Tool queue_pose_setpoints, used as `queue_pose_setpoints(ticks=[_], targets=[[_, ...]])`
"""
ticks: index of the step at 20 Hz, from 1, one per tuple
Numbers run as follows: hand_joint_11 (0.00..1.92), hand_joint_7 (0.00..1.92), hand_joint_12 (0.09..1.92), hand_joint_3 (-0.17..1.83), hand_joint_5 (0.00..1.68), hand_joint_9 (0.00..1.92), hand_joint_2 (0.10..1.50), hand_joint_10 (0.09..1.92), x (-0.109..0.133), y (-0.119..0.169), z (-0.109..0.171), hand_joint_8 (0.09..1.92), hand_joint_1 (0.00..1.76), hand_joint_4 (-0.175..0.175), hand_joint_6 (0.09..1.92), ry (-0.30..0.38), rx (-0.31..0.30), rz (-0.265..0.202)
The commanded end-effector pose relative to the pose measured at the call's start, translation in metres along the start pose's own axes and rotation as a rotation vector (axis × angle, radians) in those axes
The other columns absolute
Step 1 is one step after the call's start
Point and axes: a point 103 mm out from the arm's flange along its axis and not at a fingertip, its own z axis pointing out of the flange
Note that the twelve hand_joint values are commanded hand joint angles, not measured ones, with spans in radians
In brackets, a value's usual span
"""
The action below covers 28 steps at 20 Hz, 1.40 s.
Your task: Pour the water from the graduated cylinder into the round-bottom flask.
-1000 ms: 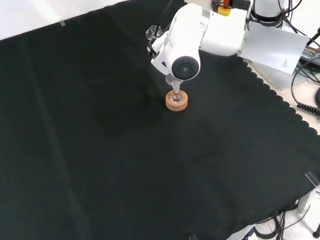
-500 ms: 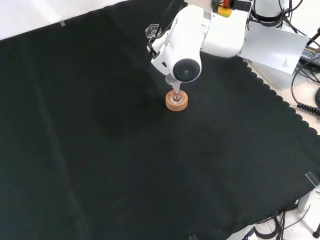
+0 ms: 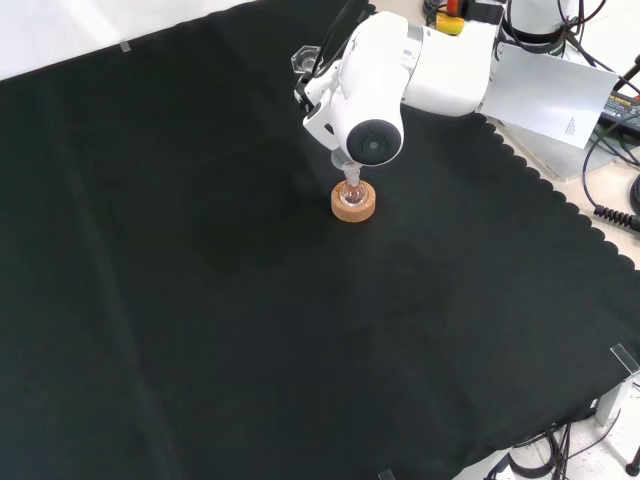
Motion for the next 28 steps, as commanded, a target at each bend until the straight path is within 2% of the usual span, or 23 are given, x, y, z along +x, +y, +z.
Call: queue_pose_setpoints(ticks=[1, 9, 14, 24, 28], targets=[[1.37, 1.36, 0.65, 0.44, 1.01, 1.51, 0.90, 0.09, -0.003, 0.000, 0.002, 0.20, 1.16, -0.175, 1.04, -0.003, 0.001, 0.001], [1.37, 1.36, 0.65, 0.44, 1.01, 1.51, 0.90, 0.09, 0.005, 0.000, -0.007, 0.20, 1.16, -0.175, 1.03, -0.001, 0.012, -0.002], [1.37, 1.36, 0.64, 0.44, 1.01, 1.51, 0.90, 0.09, 0.008, -0.001, -0.015, 0.19, 1.16, -0.175, 1.03, 0.018, -0.010, 0.005], [1.37, 1.36, 0.64, 0.44, 1.01, 1.51, 0.90, 0.09, -0.008, 0.000, -0.006, 0.19, 1.16, -0.175, 1.03, 0.145, -0.072, -0.033], [1.37, 1.36, 0.64, 0.44, 1.01, 1.51, 0.90, 0.09, -0.015, 0.000, -0.002, 0.19, 1.16, -0.175, 1.04, 0.234, -0.104, -0.044]])
